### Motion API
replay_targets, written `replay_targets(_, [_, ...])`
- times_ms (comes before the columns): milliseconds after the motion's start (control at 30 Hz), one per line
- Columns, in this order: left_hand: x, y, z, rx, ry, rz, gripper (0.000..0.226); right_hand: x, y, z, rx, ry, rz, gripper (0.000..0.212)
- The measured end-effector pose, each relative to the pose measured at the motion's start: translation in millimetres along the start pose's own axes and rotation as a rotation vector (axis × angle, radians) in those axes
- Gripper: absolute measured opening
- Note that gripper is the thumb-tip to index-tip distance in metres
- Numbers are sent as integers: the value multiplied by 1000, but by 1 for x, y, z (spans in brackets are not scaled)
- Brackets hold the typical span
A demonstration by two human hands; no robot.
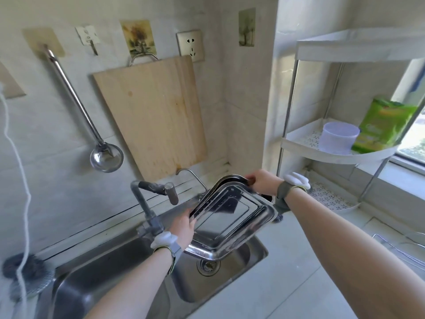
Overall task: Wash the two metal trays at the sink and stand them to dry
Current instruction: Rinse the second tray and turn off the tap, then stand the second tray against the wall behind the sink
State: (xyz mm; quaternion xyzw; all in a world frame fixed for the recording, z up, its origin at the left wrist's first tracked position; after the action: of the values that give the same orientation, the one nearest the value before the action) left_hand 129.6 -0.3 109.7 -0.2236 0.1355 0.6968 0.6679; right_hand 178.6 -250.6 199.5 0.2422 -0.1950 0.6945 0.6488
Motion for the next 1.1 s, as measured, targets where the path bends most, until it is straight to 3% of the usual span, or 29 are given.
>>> replay_targets(100, [12, -1, 2, 3, 7, 5, 9, 6, 1, -7, 54, 27, -16, 40])
replay_targets(267, [11, -8, 3, 9, 5, -68, 12, 8, 15, -15, 313, 33, -88, 59])
replay_targets(333, [6, -12, 4, 37, 0, -91, 14, -1, 26, -16, 355, -123, -183, 66])
replay_targets(433, [13, -14, 6, 60, -36, -69, 21, -24, 40, -14, 399, -635, -377, 75])
replay_targets(467, [20, -15, 8, 47, -48, -54, 22, -25, 43, -13, 411, -700, -396, 78])
replay_targets(500, [27, -11, 8, 38, -67, -46, 23, -23, 50, -19, 440, -648, -396, 79])
replay_targets(567, [25, -9, 7, 24, -60, -46, 24, -13, 57, -27, 462, -280, -312, 71])
replay_targets(600, [20, -7, 5, 30, -32, -50, 23, -6, 55, -33, 396, -69, -254, 57])
replay_targets(667, [7, -2, 4, 30, 21, -65, 18, 5, 47, -33, 67, 221, -163, 29])
replay_targets(767, [8, 3, 5, -6, 93, -22, 19, 4, 53, -26, -262, 209, -88, 22])
replay_targets(900, [19, 6, 6, -6, 51, -11, 39, -7, 69, -30, -294, 130, -59, 21])
replay_targets(1100, [-8, 10, 8, -48, 74, -58, 39, -25, 91, -18, -371, 44, -109, 19])
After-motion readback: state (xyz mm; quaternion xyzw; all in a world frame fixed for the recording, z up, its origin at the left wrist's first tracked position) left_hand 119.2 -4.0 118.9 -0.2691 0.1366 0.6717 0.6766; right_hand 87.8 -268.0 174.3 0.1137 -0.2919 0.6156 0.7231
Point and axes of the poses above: each hand's wrist, its own y-axis away from the middle knuckle, its own z-axis out of the back of the hand, x = y × z, the point moved 7 cm from there along -y, towards the middle knuckle, and after that the axes turned 11 degrees about -x, right-handed, at the moved point
